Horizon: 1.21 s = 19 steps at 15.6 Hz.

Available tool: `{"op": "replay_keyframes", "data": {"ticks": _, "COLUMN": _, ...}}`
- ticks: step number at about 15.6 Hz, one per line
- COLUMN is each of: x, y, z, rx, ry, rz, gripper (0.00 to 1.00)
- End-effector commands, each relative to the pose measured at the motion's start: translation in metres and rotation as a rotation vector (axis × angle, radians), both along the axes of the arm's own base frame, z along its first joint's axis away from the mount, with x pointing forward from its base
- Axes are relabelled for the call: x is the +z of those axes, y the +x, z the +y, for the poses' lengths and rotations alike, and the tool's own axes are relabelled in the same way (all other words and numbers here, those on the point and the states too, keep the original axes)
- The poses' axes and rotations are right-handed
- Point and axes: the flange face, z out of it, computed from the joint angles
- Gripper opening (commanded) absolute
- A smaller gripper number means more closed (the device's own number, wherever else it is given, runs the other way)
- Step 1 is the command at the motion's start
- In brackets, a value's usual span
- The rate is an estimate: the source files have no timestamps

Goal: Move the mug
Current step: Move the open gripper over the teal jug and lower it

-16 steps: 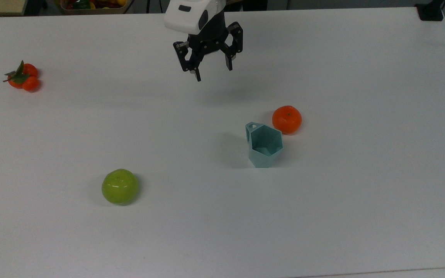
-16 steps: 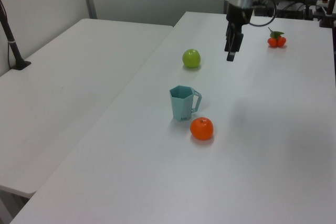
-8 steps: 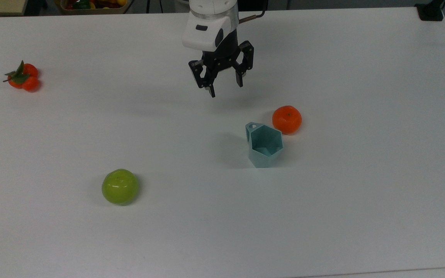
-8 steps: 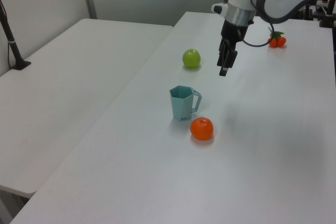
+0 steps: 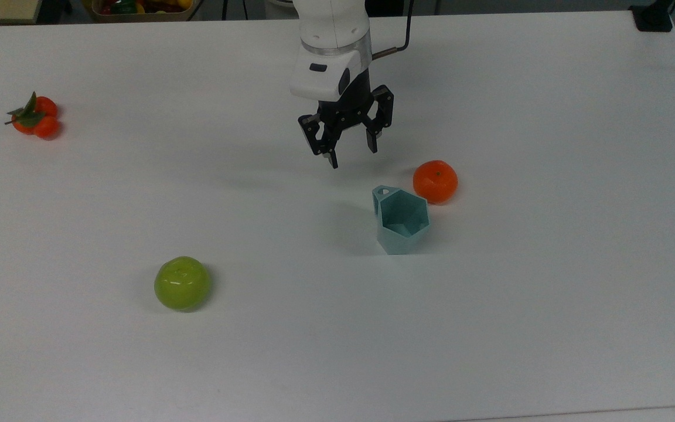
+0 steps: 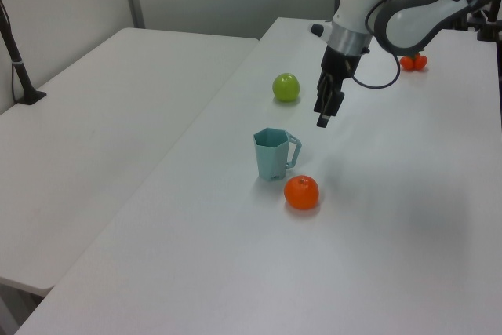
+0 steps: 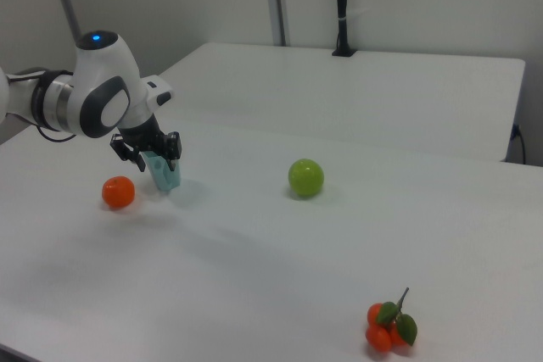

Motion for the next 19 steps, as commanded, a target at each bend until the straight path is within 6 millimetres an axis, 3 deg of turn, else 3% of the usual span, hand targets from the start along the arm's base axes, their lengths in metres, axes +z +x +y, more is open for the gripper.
{"op": "replay_keyframes", "data": {"ticks": 1, "x": -0.016, "y": 0.002, "z": 0.015, "rx": 0.023, "ry": 0.014, "rz": -0.022, "gripper": 0.7}}
{"op": "replay_keyframes", "data": {"ticks": 11, "x": -0.053, "y": 0.019, "z": 0.033, "rx": 0.008, "ry": -0.006, "rz": -0.075, "gripper": 0.7}}
{"op": "replay_keyframes", "data": {"ticks": 15, "x": -0.06, "y": 0.026, "z": 0.042, "rx": 0.0, "ry": -0.019, "rz": -0.086, "gripper": 0.65}}
{"op": "replay_keyframes", "data": {"ticks": 19, "x": -0.065, "y": 0.033, "z": 0.044, "rx": -0.001, "ry": -0.018, "rz": -0.086, "gripper": 0.51}}
